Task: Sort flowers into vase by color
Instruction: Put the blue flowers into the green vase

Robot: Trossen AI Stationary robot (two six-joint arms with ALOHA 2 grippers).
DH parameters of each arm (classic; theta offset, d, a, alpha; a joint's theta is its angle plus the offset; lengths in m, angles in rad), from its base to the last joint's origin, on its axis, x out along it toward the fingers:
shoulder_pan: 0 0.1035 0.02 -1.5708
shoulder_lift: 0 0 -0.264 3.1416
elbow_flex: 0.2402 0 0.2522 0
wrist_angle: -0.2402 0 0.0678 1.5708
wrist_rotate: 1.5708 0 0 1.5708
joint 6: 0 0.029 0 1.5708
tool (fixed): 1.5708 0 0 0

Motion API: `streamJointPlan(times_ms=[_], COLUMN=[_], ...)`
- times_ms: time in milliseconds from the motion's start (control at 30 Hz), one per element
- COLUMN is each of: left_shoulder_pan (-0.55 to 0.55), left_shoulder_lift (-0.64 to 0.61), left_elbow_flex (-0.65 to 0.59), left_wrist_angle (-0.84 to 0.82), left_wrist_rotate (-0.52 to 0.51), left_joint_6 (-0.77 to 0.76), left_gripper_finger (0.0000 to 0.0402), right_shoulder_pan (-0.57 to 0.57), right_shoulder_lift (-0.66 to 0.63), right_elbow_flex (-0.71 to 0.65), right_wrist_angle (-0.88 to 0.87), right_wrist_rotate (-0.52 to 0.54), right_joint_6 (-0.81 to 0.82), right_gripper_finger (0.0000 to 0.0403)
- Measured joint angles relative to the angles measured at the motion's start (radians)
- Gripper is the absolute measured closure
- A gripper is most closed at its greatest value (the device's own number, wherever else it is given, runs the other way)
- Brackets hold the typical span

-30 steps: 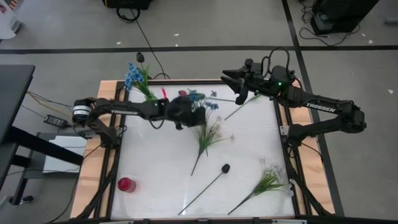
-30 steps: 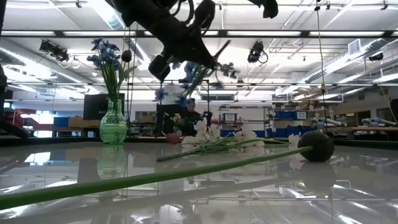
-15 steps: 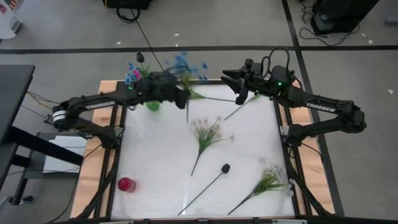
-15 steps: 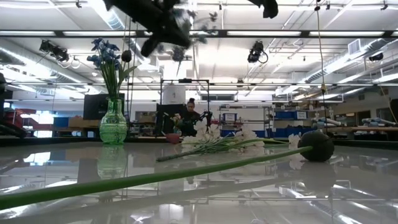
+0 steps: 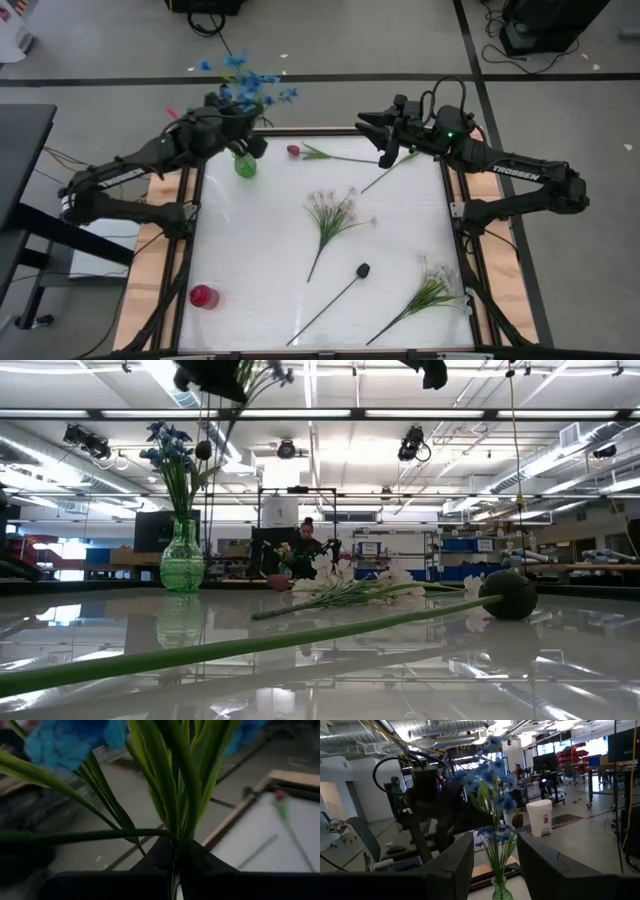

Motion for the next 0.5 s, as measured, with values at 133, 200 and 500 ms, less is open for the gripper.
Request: streamJointPlan(times_ms=[133, 200, 500], left_shoulder_pan=[0.056, 0.077, 0.084], left_shoulder_lift=[-0.062, -0.105, -0.226], left_elbow_flex=[-0.113, -0.195, -0.377], left_wrist_angle=[0.084, 0.149, 0.231], left_wrist_rotate=[-0.016, -0.016, -0.015], left_joint_6=[-0.095, -0.109, -0.109], left_gripper_finger=[0.0385, 0.0384, 0.0384], right_shoulder_pan=[0.000, 0.000, 0.000], right_shoulder_lift=[0.000, 0.000, 0.000], right_elbow_flex=[0.000, 0.000, 0.000], right_wrist_angle=[0.000, 0.000, 0.000], right_wrist_rotate=[0.000, 0.000, 0.000], right_joint_6=[0.000, 0.000, 0.000], right_gripper_finger=[0.0243, 0.0243, 0.0243])
